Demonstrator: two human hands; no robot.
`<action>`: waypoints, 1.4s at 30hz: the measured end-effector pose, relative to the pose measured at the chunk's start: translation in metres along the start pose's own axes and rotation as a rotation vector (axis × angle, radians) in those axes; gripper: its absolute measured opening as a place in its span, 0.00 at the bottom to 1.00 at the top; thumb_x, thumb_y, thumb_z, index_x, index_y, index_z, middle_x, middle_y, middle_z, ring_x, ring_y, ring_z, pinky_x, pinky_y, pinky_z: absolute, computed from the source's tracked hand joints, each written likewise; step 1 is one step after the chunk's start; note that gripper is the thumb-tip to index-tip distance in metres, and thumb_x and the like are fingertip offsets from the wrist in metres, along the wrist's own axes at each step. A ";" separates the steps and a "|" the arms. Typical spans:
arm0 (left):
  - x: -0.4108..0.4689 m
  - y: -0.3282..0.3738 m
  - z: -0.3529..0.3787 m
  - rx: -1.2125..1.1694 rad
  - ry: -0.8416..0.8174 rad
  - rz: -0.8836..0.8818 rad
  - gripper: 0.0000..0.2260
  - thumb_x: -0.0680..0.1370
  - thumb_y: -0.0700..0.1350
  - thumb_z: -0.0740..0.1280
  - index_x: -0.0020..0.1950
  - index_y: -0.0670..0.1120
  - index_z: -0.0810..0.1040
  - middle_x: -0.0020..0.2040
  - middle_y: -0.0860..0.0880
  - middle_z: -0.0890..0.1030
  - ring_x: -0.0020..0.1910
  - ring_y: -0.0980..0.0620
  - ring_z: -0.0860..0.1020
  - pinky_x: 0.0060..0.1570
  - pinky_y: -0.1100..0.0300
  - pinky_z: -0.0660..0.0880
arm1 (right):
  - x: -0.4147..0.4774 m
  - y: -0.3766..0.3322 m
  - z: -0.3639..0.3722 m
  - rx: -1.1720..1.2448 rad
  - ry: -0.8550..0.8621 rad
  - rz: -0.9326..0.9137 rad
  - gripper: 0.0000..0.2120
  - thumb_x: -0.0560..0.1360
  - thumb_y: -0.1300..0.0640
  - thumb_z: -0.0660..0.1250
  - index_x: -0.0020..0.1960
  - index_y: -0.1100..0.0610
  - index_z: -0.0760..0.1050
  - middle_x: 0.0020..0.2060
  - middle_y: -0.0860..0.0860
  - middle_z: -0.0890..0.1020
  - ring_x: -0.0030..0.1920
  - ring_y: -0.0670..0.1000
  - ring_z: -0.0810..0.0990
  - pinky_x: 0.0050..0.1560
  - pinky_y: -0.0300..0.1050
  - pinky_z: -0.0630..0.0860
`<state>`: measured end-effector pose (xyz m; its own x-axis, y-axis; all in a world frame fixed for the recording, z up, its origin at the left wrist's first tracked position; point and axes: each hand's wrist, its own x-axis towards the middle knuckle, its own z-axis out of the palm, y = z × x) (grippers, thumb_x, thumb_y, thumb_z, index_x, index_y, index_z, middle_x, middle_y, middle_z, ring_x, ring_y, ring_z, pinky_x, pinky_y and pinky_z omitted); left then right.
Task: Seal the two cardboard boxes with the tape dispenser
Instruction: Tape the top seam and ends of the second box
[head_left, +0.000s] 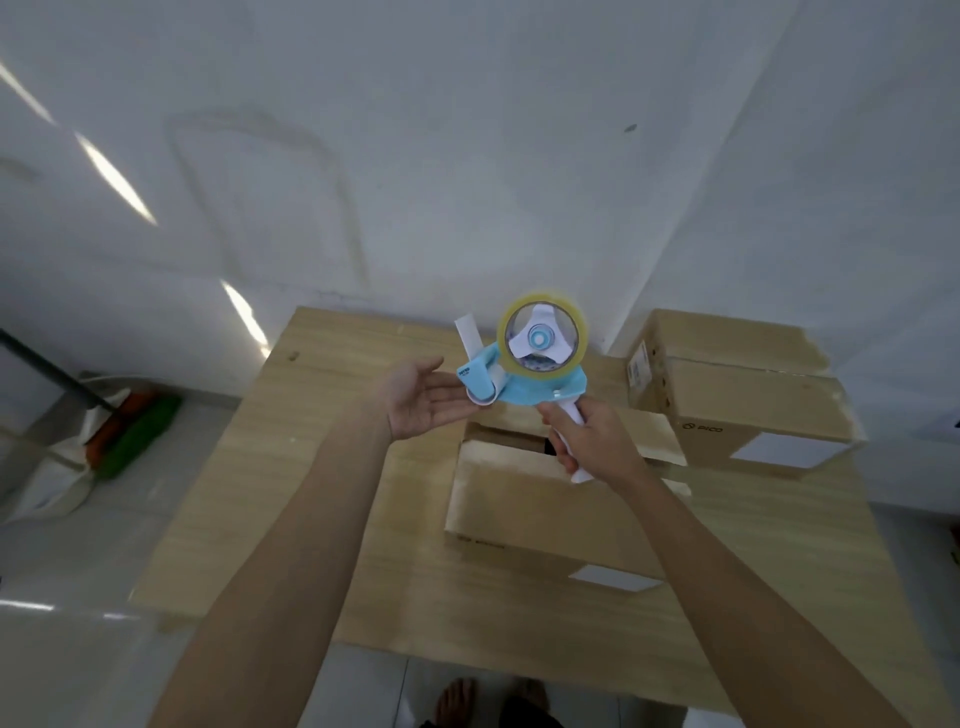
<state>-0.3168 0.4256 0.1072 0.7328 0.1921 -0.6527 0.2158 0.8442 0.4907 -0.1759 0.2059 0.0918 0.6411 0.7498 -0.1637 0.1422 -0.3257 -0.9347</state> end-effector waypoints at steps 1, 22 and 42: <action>0.000 0.000 -0.002 0.032 0.018 0.023 0.21 0.85 0.48 0.57 0.65 0.30 0.73 0.57 0.30 0.82 0.53 0.33 0.83 0.50 0.44 0.83 | 0.004 0.000 0.000 -0.017 -0.006 -0.005 0.22 0.80 0.48 0.68 0.45 0.68 0.74 0.26 0.57 0.77 0.23 0.55 0.73 0.27 0.45 0.72; 0.057 -0.099 -0.077 0.871 0.044 0.459 0.33 0.69 0.45 0.80 0.71 0.63 0.74 0.72 0.54 0.71 0.71 0.50 0.70 0.69 0.54 0.70 | 0.036 0.012 0.007 -0.123 -0.142 0.005 0.23 0.80 0.44 0.67 0.44 0.66 0.74 0.27 0.55 0.76 0.24 0.55 0.73 0.28 0.47 0.72; 0.052 -0.154 -0.090 0.467 0.344 0.461 0.21 0.69 0.59 0.80 0.58 0.52 0.82 0.54 0.55 0.86 0.56 0.58 0.83 0.60 0.52 0.80 | 0.038 0.033 0.032 -0.643 -0.175 -0.068 0.11 0.78 0.43 0.70 0.40 0.46 0.77 0.31 0.45 0.82 0.34 0.42 0.80 0.37 0.44 0.73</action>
<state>-0.3698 0.3504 -0.0542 0.5886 0.6861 -0.4276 0.2432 0.3542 0.9030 -0.1708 0.2416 0.0444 0.4912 0.8453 -0.2104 0.6338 -0.5125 -0.5793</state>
